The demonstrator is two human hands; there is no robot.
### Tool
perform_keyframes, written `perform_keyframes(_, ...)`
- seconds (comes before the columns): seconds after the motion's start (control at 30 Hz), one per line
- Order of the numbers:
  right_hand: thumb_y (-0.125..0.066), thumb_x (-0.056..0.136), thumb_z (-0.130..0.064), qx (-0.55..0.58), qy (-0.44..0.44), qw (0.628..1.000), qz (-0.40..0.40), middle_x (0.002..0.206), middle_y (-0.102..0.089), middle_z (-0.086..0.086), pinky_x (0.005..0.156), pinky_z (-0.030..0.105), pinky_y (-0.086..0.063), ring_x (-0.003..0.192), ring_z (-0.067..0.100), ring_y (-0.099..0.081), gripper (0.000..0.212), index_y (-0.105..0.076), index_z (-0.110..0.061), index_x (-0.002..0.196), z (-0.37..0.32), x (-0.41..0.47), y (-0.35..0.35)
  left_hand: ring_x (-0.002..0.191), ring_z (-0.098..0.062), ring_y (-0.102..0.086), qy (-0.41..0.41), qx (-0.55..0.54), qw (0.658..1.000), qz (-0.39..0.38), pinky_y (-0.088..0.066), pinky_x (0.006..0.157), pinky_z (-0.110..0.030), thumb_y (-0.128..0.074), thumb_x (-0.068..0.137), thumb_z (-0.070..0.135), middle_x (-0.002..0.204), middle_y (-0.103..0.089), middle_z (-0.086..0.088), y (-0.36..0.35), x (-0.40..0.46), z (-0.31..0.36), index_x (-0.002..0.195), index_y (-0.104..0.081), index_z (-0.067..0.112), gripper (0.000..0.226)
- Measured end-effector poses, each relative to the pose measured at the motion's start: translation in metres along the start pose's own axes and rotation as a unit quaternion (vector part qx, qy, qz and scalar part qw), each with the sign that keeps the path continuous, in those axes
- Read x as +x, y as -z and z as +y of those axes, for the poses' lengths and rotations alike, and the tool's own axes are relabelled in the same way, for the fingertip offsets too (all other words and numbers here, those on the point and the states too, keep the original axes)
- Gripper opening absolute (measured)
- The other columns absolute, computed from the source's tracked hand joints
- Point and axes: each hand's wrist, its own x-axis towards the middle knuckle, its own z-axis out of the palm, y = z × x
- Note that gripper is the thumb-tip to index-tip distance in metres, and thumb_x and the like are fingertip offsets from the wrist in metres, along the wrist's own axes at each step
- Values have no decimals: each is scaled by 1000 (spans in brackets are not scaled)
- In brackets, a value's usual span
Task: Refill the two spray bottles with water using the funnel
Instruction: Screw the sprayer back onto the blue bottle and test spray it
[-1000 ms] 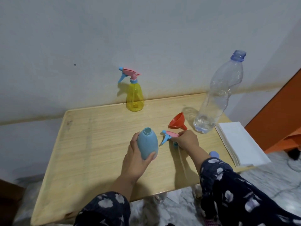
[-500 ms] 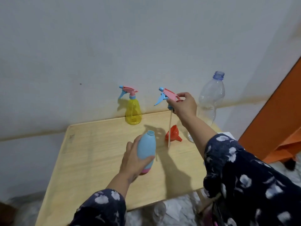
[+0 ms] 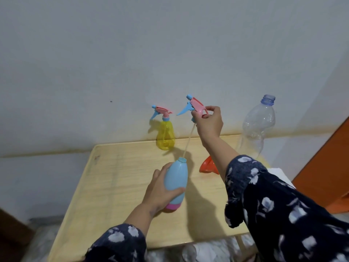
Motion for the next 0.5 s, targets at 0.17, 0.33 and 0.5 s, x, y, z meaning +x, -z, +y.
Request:
perform_keyframes(0.17,-75,79,-26,16,-22,999,-41,63,-58,-7,55,22,-39,58,5,-55,37,-49,-18,104,18,-21,-7,104,-14,-54,2,-24,999,32,-49,74,-23,-79,68,44,116,-42,11,-1,12,10,139,-31,52,86)
perform_keyframes(0.33,-78,76,-30,33,-39,995,-91,80,-69,6,59,22,-43,73,13,-65,38,-50,-23,101,39,-42,-9,105,-11,-49,-7,-49,997,51,-39,68,-15,-79,73,40,120,-42,10,-2,26,28,142,-30,46,85)
perform_keyframes(0.5,-78,76,-29,33,-36,994,-94,82,-71,5,69,27,-46,83,16,-67,40,-49,-24,103,45,-47,-8,105,-11,-51,-2,-60,997,53,-48,77,-27,-79,71,46,116,-44,9,-4,33,31,141,-29,51,86)
